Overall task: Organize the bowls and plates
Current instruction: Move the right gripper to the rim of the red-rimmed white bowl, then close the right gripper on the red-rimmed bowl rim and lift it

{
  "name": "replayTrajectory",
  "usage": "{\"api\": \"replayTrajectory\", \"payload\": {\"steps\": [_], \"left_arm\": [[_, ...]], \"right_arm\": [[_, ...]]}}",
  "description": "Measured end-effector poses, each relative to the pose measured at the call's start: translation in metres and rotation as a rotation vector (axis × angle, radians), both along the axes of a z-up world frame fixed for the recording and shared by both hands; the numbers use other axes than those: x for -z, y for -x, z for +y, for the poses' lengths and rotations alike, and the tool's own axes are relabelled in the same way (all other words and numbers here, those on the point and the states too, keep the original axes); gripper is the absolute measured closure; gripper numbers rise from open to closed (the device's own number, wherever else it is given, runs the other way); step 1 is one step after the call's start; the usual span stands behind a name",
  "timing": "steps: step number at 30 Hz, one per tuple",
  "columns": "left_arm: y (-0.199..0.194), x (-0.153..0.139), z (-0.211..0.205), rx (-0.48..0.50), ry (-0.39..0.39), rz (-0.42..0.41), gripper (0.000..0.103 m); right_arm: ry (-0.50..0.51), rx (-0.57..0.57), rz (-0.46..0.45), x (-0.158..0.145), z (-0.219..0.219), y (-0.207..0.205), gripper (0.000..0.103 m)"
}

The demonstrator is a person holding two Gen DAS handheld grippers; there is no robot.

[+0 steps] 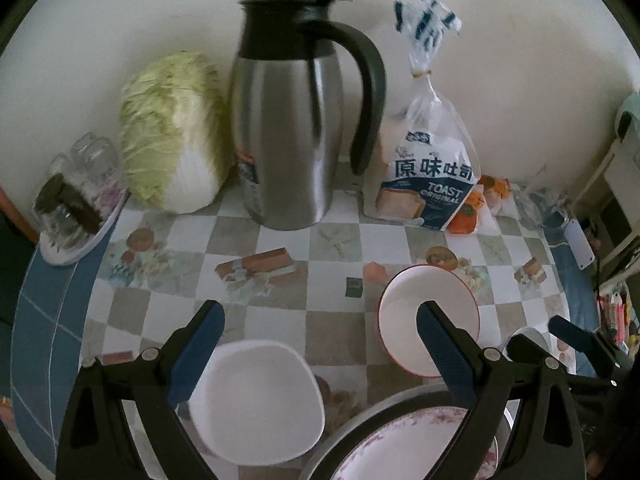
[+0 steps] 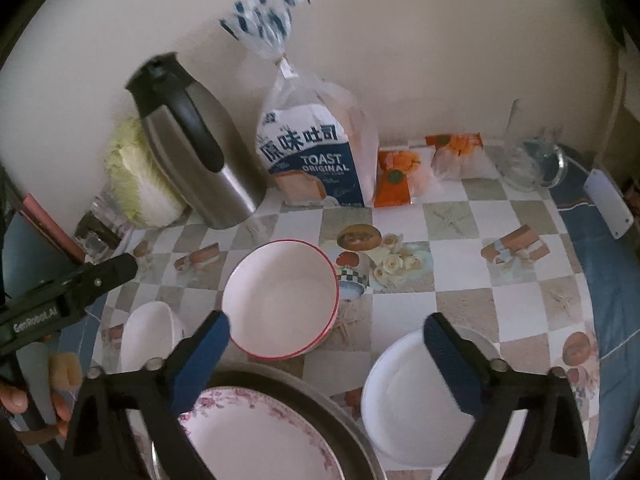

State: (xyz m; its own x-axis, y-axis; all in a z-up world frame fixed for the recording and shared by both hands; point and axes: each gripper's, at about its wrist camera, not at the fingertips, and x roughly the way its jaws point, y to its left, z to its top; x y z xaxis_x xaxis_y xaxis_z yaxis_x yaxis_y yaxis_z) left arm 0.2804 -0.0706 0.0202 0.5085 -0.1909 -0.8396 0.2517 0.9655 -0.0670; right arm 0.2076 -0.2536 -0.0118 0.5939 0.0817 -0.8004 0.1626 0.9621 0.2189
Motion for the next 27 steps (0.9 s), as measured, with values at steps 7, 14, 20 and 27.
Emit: {"api": "replayTrajectory", "payload": {"steps": [7, 14, 20, 27], "left_arm": [[-0.023, 0.033, -0.025, 0.028, -0.022, 0.089, 0.006], [-0.040, 0.068, -0.039, 0.047, -0.018, 0.209, 0.006], [-0.048, 0.087, -0.047, 0.057, -0.050, 0.237, 0.013], [-0.056, 0.108, -0.051, 0.066, -0.027, 0.309, 0.061]], "right_arm": [[0.035, -0.022, 0.120, 0.024, 0.002, -0.030, 0.041], [0.004, -0.026, 0.201, 0.050, 0.003, -0.050, 0.067], [0.002, -0.036, 0.256, 0.067, 0.006, -0.064, 0.079], [0.006, -0.058, 0.303, 0.083, 0.010, -0.075, 0.087]]}}
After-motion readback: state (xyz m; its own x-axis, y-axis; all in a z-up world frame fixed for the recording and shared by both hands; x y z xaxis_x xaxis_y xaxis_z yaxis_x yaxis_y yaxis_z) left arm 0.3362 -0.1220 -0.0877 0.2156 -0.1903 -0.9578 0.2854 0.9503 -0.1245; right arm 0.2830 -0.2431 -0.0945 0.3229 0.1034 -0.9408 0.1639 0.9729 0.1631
